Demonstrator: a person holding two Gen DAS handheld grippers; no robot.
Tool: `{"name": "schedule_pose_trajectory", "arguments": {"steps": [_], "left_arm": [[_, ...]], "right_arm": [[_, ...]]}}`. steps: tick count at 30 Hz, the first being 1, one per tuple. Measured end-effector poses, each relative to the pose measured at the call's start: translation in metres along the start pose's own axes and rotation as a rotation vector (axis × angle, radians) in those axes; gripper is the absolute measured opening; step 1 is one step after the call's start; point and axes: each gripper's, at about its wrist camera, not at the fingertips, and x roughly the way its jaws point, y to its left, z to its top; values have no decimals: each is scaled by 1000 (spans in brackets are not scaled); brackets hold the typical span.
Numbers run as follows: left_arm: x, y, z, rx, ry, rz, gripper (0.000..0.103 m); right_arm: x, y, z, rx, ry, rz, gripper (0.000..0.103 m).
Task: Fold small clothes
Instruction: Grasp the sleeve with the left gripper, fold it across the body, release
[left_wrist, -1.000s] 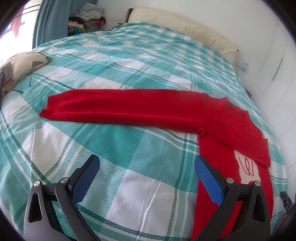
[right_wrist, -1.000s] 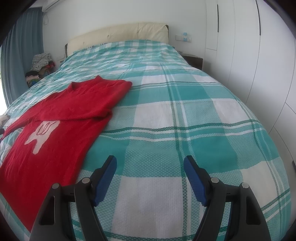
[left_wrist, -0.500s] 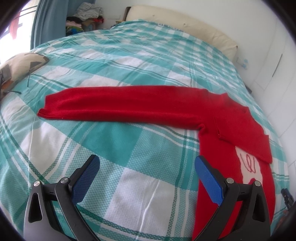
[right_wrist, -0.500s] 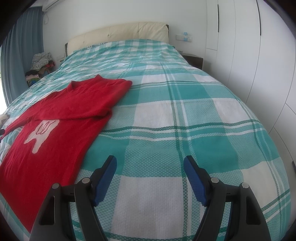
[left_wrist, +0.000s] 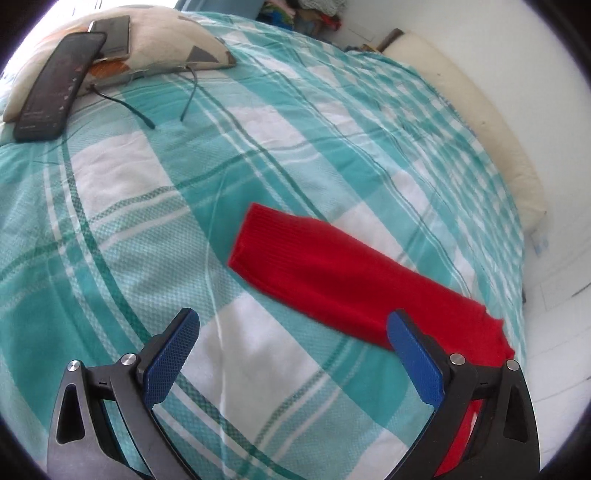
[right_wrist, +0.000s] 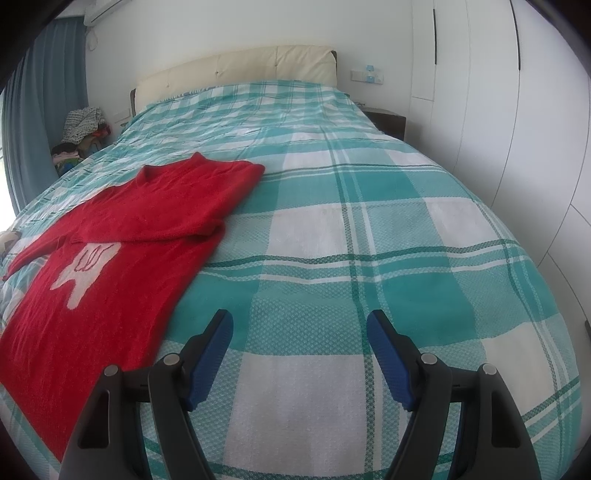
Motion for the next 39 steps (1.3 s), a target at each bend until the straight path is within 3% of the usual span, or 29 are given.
{"name": "schedule_pose_trajectory", "arguments": {"steps": [5,10,12,13,17,20,23,29,34,36,37,38,39], "left_arm": [[35,10,40,26,108,33,85],[65,0,50,114,186,54,67],[69,-8,49,180,181,90,33],[70,-10,49,192,184,95,7],[43,-33,54,203,147,80,7],[5,-93,52,342,82,33,7],[-29,-178,33,494,58,-78,7],[-57,-346,-48,764,113,-325,7],[-46,-425,-136,898,194,-426,9],[-29,-438,-164,888,263,-466,31],[-23,-440,-177,866,296,-483,60],[-18,-440,-188,840,313,-493,76],[-16,-437,-194,819,322,-499,77]], "right_arm": [[3,6,-1,-27,8,-3,74],[6,11,-4,-55,22,-15,74],[6,13,-4,-63,23,-18,74],[7,14,-5,-65,24,-18,74],[4,15,-3,-59,19,4,74],[-4,19,0,-57,-5,36,74],[-12,23,4,-62,-31,65,74],[-23,26,8,-74,-62,89,74],[-27,25,10,-63,-72,105,74],[-27,24,11,-62,-76,105,74],[-27,23,11,-61,-79,105,74],[-28,22,11,-57,-83,104,74],[-28,21,12,-52,-86,103,74]]}}
